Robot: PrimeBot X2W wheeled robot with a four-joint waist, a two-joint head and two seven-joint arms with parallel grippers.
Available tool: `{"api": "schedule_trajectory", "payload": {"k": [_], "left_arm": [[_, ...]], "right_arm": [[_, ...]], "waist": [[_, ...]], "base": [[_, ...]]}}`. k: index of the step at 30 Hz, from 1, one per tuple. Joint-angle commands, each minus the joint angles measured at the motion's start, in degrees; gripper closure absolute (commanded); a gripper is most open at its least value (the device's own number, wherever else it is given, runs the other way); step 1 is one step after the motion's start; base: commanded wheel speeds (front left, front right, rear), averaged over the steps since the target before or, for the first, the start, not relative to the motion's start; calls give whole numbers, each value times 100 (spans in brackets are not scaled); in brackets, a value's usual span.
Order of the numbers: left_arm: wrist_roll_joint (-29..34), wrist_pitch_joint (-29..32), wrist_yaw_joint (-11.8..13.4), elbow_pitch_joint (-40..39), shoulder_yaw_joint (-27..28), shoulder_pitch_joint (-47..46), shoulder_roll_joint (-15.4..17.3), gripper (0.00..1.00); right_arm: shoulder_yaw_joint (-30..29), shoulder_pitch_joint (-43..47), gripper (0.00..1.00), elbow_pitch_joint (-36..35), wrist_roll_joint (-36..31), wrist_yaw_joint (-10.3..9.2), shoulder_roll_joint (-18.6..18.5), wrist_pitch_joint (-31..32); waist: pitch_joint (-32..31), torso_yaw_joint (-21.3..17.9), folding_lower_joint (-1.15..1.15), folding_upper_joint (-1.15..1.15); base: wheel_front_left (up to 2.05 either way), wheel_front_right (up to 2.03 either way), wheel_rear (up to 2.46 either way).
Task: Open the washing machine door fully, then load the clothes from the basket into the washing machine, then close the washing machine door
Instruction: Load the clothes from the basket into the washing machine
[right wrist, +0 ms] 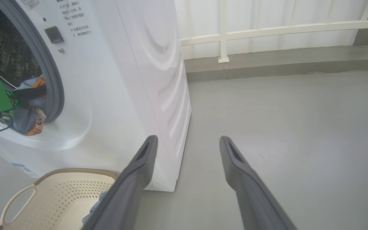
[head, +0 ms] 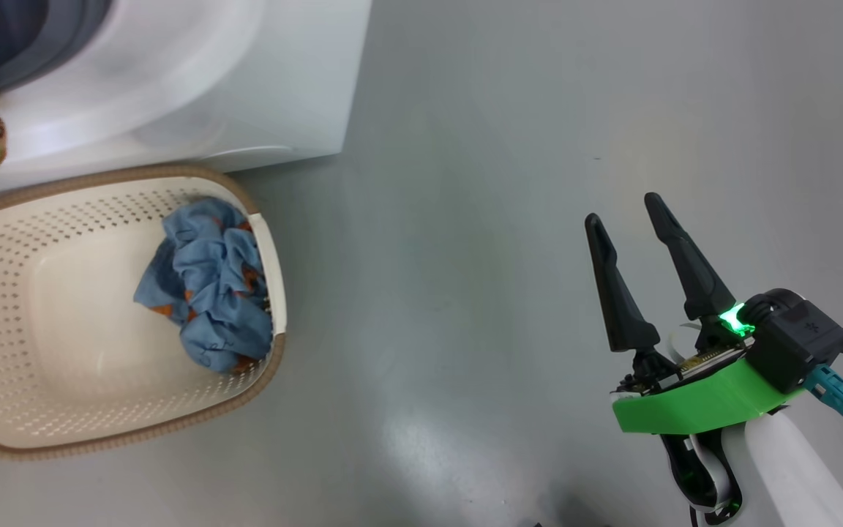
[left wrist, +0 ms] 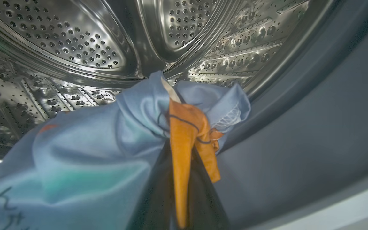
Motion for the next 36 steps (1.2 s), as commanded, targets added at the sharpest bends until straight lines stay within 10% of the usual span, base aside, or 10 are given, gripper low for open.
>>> {"api": "schedule_trajectory", "payload": {"k": [1,16,36], "left_arm": [[-34,-29,3,9,20,-215,326,100],[70,-582,48,842,-57,-1227,659,100],[1447,-592,693,-1121,1616,-642,914,100]], "right_arm": [[125,133,0,-111,67,41,0,-46],[329,181,0,-122,133,41,20,-46],[427,43,0,-204,153,41,125,-46]], "waist": [[-22,-76,0,0],[66,-485,0,0],[409,-668,0,0]], "base": [[0,0,0],[0,0,0],[0,0,0]]}}
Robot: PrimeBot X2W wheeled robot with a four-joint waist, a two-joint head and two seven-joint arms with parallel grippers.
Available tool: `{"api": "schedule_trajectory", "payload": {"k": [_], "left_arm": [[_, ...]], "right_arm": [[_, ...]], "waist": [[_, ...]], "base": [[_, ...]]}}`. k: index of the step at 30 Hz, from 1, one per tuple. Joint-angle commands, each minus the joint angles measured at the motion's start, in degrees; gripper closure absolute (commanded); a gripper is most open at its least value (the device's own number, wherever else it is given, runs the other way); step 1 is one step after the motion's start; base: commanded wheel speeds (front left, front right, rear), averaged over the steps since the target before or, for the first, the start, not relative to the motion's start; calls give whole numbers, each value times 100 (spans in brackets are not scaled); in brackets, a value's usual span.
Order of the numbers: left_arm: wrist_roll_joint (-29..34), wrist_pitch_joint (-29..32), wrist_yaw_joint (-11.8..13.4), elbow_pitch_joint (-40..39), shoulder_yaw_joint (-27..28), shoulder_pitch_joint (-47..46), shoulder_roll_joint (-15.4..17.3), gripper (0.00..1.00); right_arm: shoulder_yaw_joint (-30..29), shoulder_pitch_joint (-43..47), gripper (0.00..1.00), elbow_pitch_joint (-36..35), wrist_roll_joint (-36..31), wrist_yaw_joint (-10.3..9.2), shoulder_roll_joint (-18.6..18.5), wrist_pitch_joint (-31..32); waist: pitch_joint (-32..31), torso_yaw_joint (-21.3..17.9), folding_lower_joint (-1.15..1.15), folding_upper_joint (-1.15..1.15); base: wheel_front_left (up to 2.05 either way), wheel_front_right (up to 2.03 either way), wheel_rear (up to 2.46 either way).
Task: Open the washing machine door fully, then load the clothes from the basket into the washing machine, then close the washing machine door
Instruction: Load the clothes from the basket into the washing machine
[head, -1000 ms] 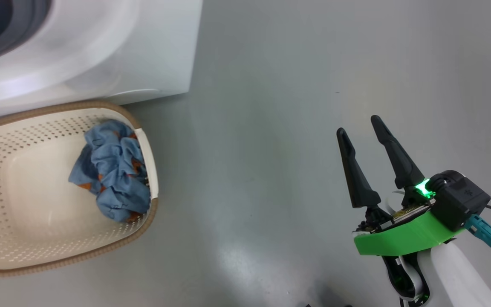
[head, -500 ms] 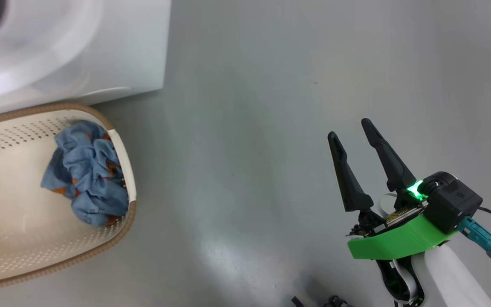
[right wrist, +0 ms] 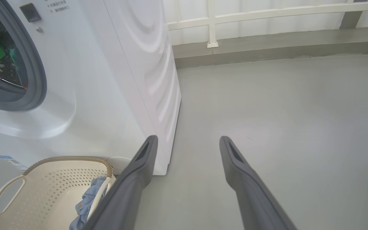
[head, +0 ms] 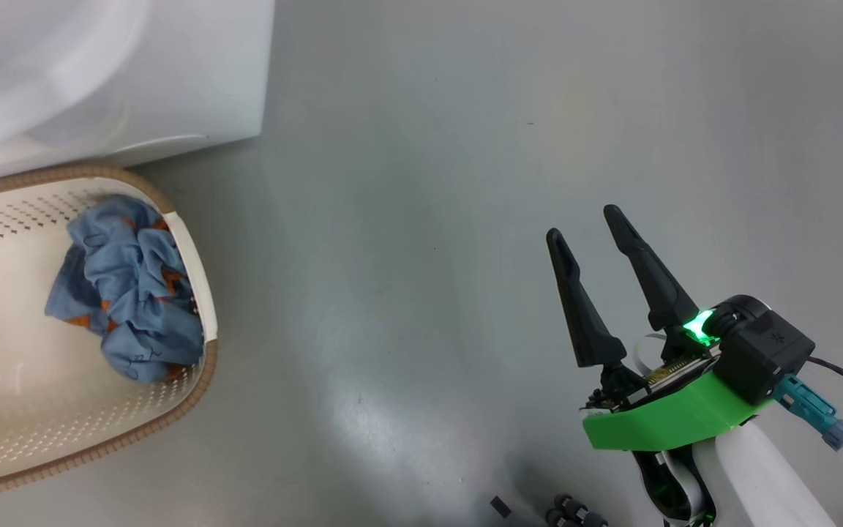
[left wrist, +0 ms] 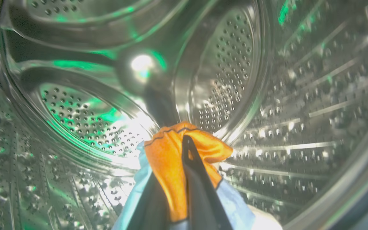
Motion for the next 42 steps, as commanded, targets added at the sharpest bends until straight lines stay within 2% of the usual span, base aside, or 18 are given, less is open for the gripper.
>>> {"api": "schedule_trajectory", "payload": {"k": [1,8,12,13,14,15,18,19,20,21,22,32,42], "left_arm": [[221,-33,-31,-72,118,167,234,100],[437,-33,-284,515,236,143,106,100],[593,-33,-500,1402,-53,-113,8,100],[596,-20,-526,1570,-88,-190,-9,97],[605,37,-551,1739,-135,-262,-26,84],[605,37,-551,1739,-135,-262,-26,84],[614,220,-612,2147,-254,-466,-71,60],[623,315,-630,2261,-306,-517,-90,47],[607,385,-645,2352,-333,-572,-111,24],[572,484,-657,2440,-340,-616,-132,7],[568,575,-666,2503,-376,-644,-147,0],[279,528,-699,2705,-425,-671,-272,0],[-141,26,-702,2636,-278,-300,-435,0]], "right_arm": [[116,23,0,-142,102,41,-23,-46],[124,35,0,-149,102,41,-21,-46],[112,51,0,-147,98,41,-32,-46],[116,53,0,-148,96,41,-32,-46],[119,54,0,-148,96,41,-32,-46],[119,54,0,-148,96,41,-32,-46],[121,54,0,-152,101,41,-33,-46],[121,55,0,-151,102,41,-35,-46],[120,55,0,-150,104,41,-37,-46],[116,56,0,-149,105,41,-37,-46],[111,59,0,-147,106,41,-38,-46],[71,60,0,-142,98,41,-60,-46],[28,88,0,-119,84,41,-132,-46]], "waist": [[-4,-7,-1,0],[-24,5,-1,0],[-77,56,-1,0],[-88,63,-1,0],[-99,69,-1,0],[-99,69,-1,0],[-119,86,-1,0],[-125,91,-1,0],[-129,96,-1,0],[-134,101,-1,0],[-141,107,-1,0],[-253,178,-1,0],[-505,326,-1,0]], "base": [[0,0,0],[0,0,0],[0,0,0],[0,0,0],[0,0,0],[0,0,0],[0,0,0],[0,0,0],[0,0,0],[0,0,0],[0,0,0],[0,0,0],[0,0,0]]}}
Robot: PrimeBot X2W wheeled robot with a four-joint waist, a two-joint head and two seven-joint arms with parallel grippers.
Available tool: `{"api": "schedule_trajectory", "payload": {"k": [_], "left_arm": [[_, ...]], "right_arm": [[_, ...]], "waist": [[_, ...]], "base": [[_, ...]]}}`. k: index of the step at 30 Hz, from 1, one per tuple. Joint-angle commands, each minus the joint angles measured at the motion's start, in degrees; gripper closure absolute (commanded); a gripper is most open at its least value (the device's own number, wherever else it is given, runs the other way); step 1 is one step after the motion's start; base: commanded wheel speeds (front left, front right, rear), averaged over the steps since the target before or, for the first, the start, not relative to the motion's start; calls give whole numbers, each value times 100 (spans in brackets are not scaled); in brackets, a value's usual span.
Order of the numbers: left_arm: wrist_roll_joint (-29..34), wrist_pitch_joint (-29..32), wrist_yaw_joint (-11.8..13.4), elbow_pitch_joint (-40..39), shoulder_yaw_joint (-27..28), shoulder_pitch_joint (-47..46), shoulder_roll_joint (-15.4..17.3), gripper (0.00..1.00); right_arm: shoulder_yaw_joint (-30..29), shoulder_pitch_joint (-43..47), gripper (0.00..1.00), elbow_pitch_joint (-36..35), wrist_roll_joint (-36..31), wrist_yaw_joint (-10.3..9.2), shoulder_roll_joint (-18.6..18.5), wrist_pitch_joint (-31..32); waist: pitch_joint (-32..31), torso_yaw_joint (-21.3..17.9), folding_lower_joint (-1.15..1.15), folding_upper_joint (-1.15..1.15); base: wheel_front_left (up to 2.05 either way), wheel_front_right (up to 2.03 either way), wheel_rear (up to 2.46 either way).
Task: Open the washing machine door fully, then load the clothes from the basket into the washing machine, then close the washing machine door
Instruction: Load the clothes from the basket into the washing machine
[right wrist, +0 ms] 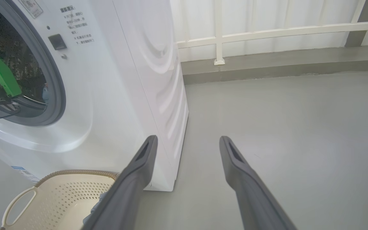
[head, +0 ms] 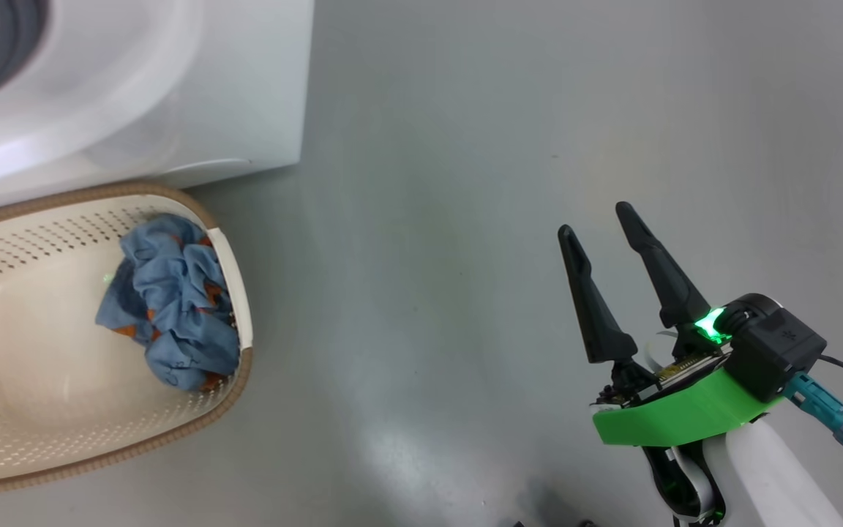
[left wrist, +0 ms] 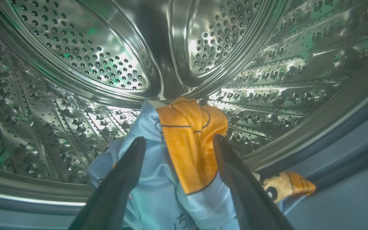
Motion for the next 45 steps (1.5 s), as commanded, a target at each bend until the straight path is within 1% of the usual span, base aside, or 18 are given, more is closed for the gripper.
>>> {"api": "schedule_trajectory", "payload": {"k": [1,3,8,16,17,23,30,45], "left_arm": [[-60,-73,4,-178,108,144,274,0],[-135,-98,4,-294,187,299,237,0],[-236,-105,7,-1022,493,893,180,0],[-145,-106,5,-2014,985,1921,-9,0],[-145,-106,5,-2014,985,1921,-9,0],[-52,-107,4,-2593,1228,2567,-289,0],[-13,-107,4,-3131,1509,3320,-689,0],[119,-107,4,-4141,1886,4916,-1151,0]], "right_arm": [[76,89,0,-120,81,41,-71,-46],[33,108,0,-124,78,41,-79,-46],[-17,140,0,-94,81,41,-112,-46],[-25,263,0,7,121,41,-244,-46],[-25,263,0,7,121,41,-244,-46],[-58,366,0,80,165,41,-385,-46],[-160,527,0,152,195,41,-533,-46],[-380,854,0,219,224,41,-748,-46]], "waist": [[-95,58,0,0],[-172,100,0,0],[-401,194,0,0],[-913,313,0,0],[-913,313,0,0],[-1294,432,0,0],[-1654,629,0,0],[-2127,1021,0,0]], "base": [[0,0,0],[0,0,0],[0,0,0],[0,0,0],[0,0,0],[0,0,0],[0,0,0],[0,0,0]]}}
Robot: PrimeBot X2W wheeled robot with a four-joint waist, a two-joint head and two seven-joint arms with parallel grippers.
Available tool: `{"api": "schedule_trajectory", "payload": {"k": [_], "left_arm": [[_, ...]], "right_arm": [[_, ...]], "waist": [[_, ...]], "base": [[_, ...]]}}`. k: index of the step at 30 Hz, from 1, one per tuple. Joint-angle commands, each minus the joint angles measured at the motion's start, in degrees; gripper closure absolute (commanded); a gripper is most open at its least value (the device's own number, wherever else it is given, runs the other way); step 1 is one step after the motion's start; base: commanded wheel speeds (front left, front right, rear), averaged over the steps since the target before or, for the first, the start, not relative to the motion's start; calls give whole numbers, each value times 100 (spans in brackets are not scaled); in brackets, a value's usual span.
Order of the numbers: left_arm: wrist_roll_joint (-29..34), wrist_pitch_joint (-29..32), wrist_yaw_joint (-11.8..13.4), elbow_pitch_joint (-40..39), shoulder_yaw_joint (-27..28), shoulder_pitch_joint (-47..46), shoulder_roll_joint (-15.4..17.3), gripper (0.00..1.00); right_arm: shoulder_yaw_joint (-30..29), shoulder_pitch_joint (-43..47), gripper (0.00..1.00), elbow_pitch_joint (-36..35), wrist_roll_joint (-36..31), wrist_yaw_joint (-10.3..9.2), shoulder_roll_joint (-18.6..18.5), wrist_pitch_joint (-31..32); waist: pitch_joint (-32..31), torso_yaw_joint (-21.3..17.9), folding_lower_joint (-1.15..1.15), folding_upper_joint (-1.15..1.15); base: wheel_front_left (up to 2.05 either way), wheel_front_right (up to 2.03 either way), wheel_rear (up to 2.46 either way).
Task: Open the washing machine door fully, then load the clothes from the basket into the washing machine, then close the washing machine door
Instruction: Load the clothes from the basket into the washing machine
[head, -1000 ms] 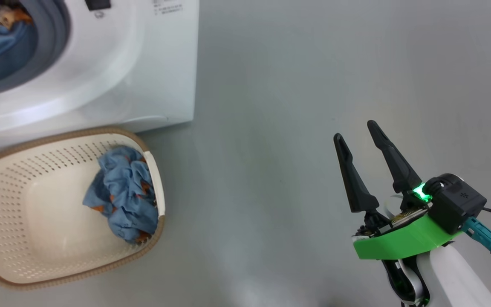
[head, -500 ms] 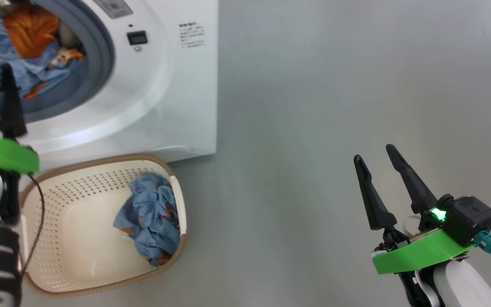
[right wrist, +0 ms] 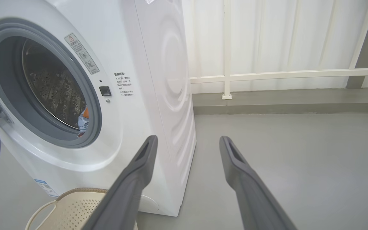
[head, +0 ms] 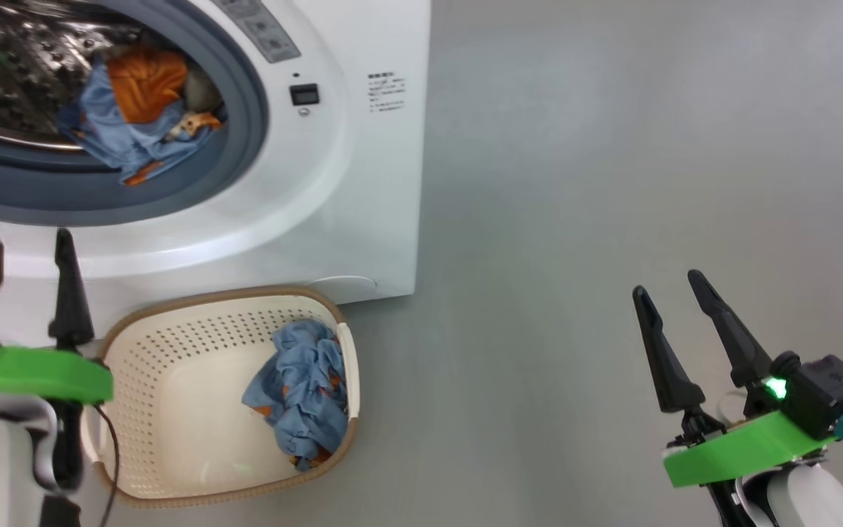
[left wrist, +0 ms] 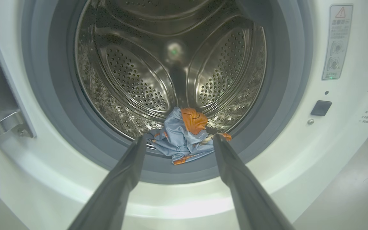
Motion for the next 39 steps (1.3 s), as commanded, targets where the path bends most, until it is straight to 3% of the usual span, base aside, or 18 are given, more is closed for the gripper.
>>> {"api": "schedule_trajectory", "payload": {"k": [1,21,39], "left_arm": [[66,-37,4,-250,210,139,124,0],[314,-37,3,-1527,637,1846,-280,0],[411,-37,3,-2213,758,2695,-435,0]], "right_arm": [[61,128,0,-118,21,41,-108,-46],[-56,682,0,-53,57,41,-234,-46],[-193,978,0,-90,57,41,-247,-46]], "waist": [[-128,131,0,0],[-636,433,0,0],[-824,476,0,0]], "base": [[0,0,0],[0,0,0],[0,0,0]]}}
